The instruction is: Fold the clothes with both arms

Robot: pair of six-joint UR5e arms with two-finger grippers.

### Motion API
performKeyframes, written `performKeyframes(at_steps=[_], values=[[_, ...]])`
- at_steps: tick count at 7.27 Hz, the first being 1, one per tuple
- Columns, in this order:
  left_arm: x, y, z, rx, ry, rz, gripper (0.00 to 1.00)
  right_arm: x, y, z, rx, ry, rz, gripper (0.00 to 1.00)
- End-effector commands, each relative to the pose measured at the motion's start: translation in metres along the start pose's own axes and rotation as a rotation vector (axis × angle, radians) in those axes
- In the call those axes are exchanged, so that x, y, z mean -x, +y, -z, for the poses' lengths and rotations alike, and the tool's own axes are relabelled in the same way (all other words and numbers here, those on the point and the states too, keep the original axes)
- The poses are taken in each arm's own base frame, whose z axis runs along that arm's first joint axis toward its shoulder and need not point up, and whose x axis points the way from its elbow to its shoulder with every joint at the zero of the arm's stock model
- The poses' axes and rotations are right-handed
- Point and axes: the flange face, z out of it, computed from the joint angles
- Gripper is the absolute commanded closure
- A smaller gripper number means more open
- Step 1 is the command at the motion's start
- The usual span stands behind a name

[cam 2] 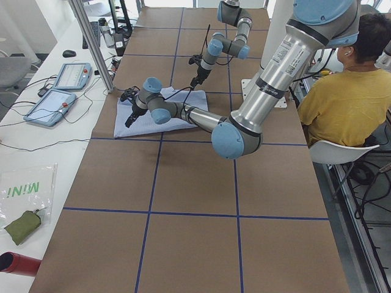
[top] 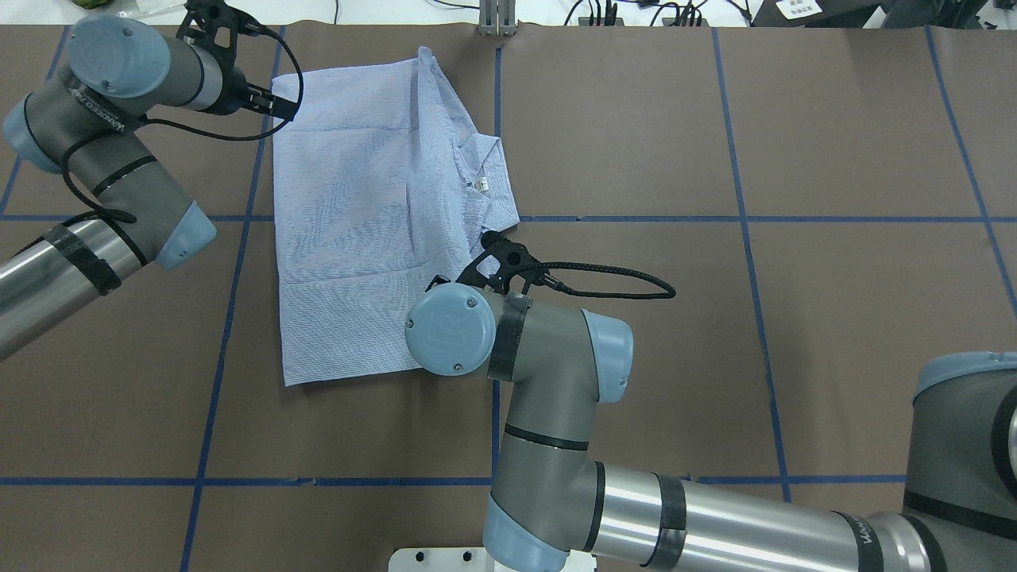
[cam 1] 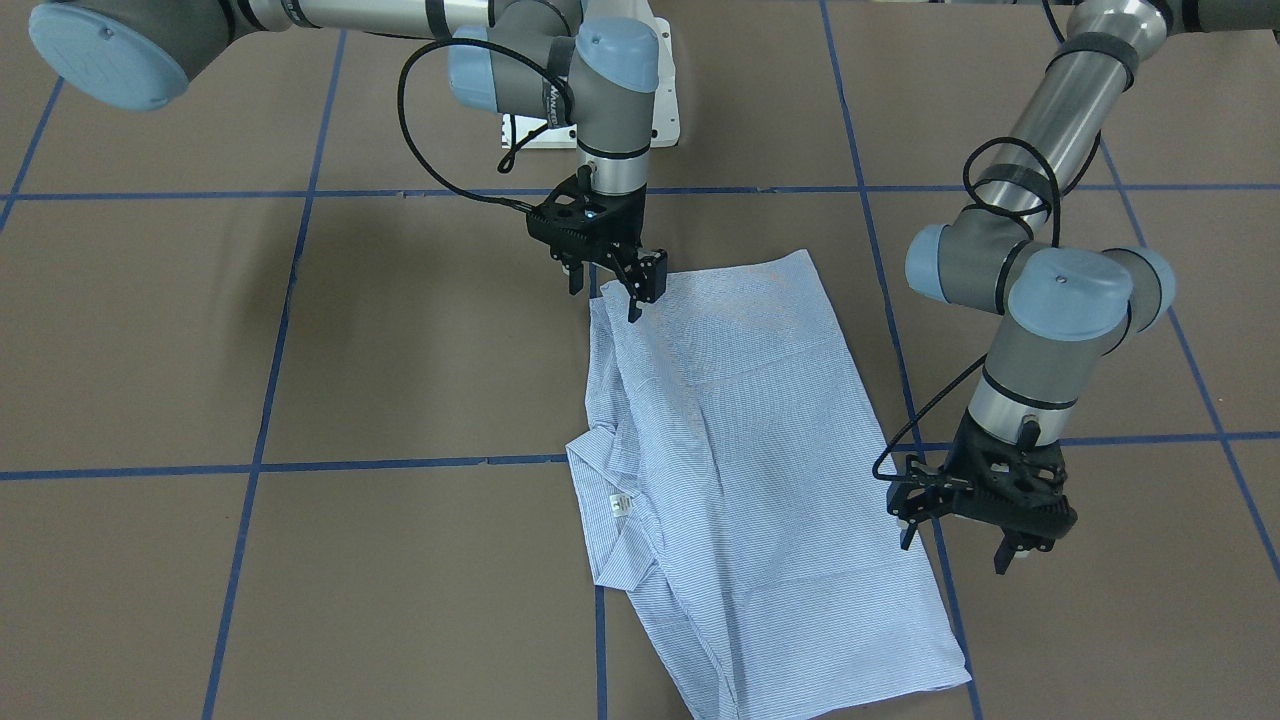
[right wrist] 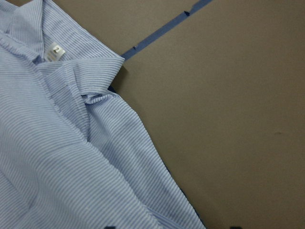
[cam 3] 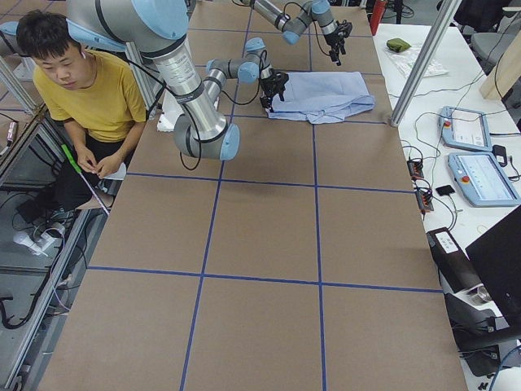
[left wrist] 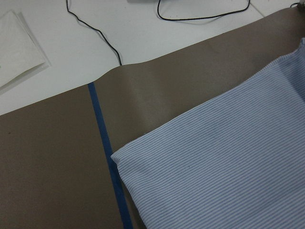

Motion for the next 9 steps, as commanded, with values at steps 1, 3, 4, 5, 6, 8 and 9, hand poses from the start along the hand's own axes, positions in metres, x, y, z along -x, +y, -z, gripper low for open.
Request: performKeyframes(at_steps=[1,3,4,5,6,8,9], values=[[-0.001,0.001,0.001,-0.001,0.002,-0.001,0.00,-0.007,0.013,-0.009,-0.007,0.015,0.014,0.27],[0.001,0.001,0.000,0.001,0.000,0.000,0.00,-0.009,0.020,-0.018,-0.031,0.024,0.027,0.30],[0.004,0.007,0.000,0.004,-0.001,0.000,0.00,-0.010,0.021,-0.019,-0.032,0.025,0.033,0.31],[0.004,0.010,0.004,0.001,0.001,0.000,0.00,-0.010,0.021,-0.021,-0.039,0.025,0.036,0.34],[0.005,0.010,0.005,0.000,0.001,-0.001,0.00,-0.011,0.023,-0.025,-0.052,0.029,0.042,0.34],[0.005,0.011,0.005,-0.001,0.002,-0.001,0.00,-0.016,0.030,-0.031,-0.054,0.040,0.052,0.38],[0.005,0.011,0.005,0.000,0.001,-0.001,0.00,-0.015,0.033,-0.029,-0.051,0.037,0.050,0.47]])
